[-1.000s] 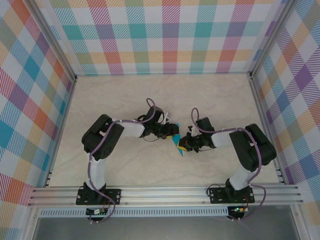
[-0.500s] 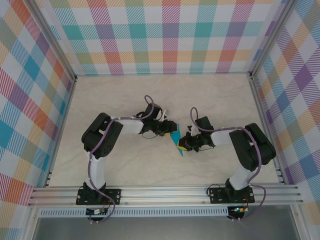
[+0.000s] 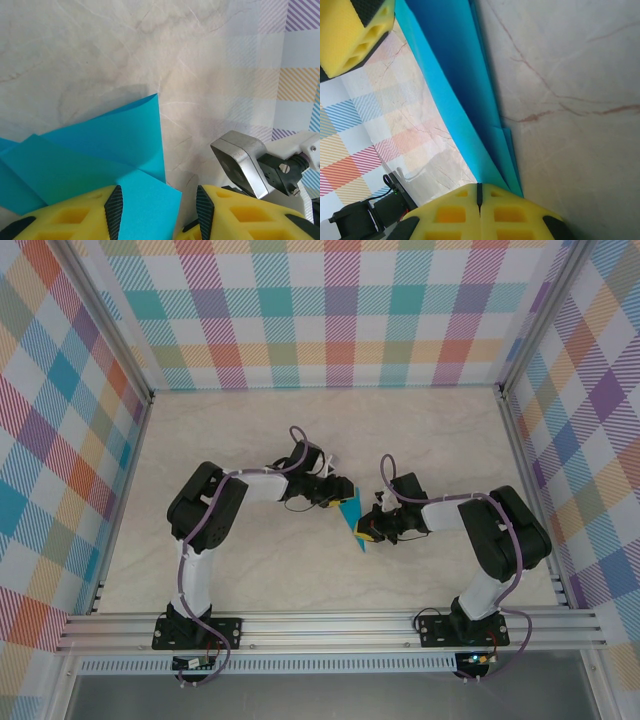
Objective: Fold a paper plane with a square sheet of paper (pick it up from the middle)
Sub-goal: Fold the wing for the fifth time at the center of the table.
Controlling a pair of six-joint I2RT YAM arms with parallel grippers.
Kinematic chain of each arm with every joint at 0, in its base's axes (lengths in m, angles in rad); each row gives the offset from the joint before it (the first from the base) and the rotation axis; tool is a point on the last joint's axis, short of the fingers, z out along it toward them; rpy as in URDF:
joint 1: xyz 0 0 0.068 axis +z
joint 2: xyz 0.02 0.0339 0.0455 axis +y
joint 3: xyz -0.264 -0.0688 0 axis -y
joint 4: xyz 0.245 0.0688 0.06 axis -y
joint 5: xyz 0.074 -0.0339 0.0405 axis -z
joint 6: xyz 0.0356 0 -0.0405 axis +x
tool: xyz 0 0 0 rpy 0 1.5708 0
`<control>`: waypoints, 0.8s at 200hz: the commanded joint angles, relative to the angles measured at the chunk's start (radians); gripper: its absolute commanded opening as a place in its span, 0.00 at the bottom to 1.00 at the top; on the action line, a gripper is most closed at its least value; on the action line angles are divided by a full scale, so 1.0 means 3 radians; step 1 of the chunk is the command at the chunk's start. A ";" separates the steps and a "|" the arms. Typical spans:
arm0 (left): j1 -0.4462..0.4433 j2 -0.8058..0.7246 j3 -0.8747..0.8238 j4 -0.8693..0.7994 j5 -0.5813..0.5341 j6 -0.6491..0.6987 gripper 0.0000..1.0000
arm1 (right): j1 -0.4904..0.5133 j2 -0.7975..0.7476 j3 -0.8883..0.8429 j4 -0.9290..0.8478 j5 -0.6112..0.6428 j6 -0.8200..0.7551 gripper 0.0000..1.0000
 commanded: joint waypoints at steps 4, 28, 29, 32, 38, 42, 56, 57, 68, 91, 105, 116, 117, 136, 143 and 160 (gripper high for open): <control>0.0117 0.0123 0.0099 -0.0095 -0.0140 0.0158 0.46 | 0.0006 0.0288 -0.0144 -0.0430 0.0502 -0.0069 0.00; 0.0149 0.0158 0.0141 -0.0142 -0.0150 0.0199 0.46 | 0.0007 0.0291 -0.0144 -0.0430 0.0497 -0.0075 0.00; 0.0149 0.0162 0.0142 -0.0142 -0.0148 0.0200 0.46 | 0.0007 0.0291 -0.0146 -0.0427 0.0497 -0.0074 0.00; 0.0157 0.0165 0.0150 -0.0142 -0.0140 0.0200 0.46 | 0.0004 0.0291 -0.0143 -0.0431 0.0497 -0.0078 0.00; 0.0169 0.0171 0.0160 -0.0142 -0.0135 0.0203 0.46 | 0.0005 0.0295 -0.0145 -0.0429 0.0497 -0.0079 0.00; 0.0179 0.0178 0.0164 -0.0142 -0.0128 0.0204 0.46 | 0.0006 0.0293 -0.0144 -0.0432 0.0497 -0.0079 0.00; 0.0208 0.0204 0.0196 -0.0161 -0.0125 0.0220 0.46 | 0.0003 0.0301 -0.0137 -0.0431 0.0492 -0.0079 0.00; 0.0210 0.0202 0.0198 -0.0164 -0.0125 0.0221 0.46 | 0.0002 0.0301 -0.0137 -0.0430 0.0494 -0.0079 0.00; 0.0236 0.0224 0.0231 -0.0174 -0.0118 0.0217 0.46 | 0.0002 0.0306 -0.0129 -0.0434 0.0494 -0.0079 0.00; 0.0272 0.0235 0.0296 -0.0250 -0.0133 0.0259 0.46 | 0.0007 0.0313 -0.0125 -0.0437 0.0492 -0.0084 0.00; 0.0288 0.0261 0.0348 -0.0331 -0.0151 0.0309 0.46 | 0.0004 0.0313 -0.0121 -0.0429 0.0482 -0.0079 0.00; 0.0298 0.0289 0.0386 -0.0384 -0.0162 0.0349 0.46 | 0.0003 0.0312 -0.0116 -0.0425 0.0468 -0.0083 0.00; 0.0298 0.0291 0.0385 -0.0391 -0.0164 0.0349 0.46 | 0.0002 0.0312 -0.0114 -0.0424 0.0469 -0.0081 0.00; 0.0323 0.0316 0.0407 -0.0419 -0.0170 0.0370 0.46 | 0.0005 0.0308 -0.0107 -0.0423 0.0451 -0.0089 0.00; 0.0334 0.0313 0.0409 -0.0432 -0.0181 0.0378 0.45 | 0.0002 0.0307 -0.0104 -0.0426 0.0446 -0.0092 0.00; 0.0372 0.0301 0.0444 -0.0468 -0.0188 0.0380 0.45 | 0.0007 0.0307 -0.0101 -0.0414 0.0424 -0.0091 0.00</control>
